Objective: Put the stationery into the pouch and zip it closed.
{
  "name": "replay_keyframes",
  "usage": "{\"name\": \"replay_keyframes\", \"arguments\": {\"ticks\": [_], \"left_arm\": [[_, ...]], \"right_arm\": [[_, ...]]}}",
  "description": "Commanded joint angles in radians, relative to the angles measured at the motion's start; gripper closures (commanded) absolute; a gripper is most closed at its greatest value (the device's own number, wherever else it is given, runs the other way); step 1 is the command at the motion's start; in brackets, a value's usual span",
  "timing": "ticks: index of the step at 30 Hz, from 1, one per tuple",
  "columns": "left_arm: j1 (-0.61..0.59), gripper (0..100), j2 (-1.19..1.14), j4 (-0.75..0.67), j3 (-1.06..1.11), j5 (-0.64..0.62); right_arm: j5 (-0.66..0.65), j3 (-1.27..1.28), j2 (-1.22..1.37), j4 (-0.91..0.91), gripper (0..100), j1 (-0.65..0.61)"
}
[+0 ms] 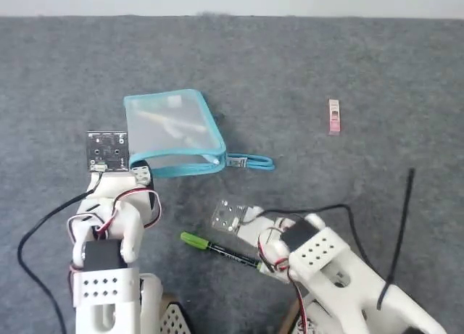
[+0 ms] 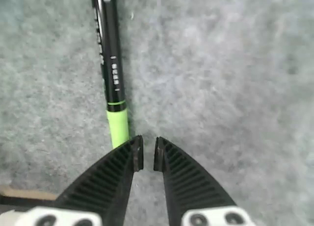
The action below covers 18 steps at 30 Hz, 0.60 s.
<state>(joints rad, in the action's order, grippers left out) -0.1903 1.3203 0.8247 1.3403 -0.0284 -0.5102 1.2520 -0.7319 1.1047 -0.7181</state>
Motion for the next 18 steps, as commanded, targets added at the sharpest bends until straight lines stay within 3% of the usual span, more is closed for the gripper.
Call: {"name": "replay_keyframes", "arguments": {"ticks": [1, 7, 12, 18], "left_arm": [[-0.003, 99, -0.003, -0.041, -0.024, 0.008], [-0.002, 99, -0.003, -0.041, -0.022, 0.005], [-0.002, 99, -0.003, -0.041, -0.022, 0.005], [-0.002, 99, -0.003, -0.043, -0.022, 0.005]], "right_arm": [[-0.018, 0.034, -0.018, -0.093, 93.4, -0.048], [0.13, -0.037, -0.019, -0.127, 93.7, -0.051], [0.066, -0.083, -0.021, -0.067, 93.6, -0.054], [0.064, -0.107, -0.019, -0.007, 93.2, -0.153]]}}
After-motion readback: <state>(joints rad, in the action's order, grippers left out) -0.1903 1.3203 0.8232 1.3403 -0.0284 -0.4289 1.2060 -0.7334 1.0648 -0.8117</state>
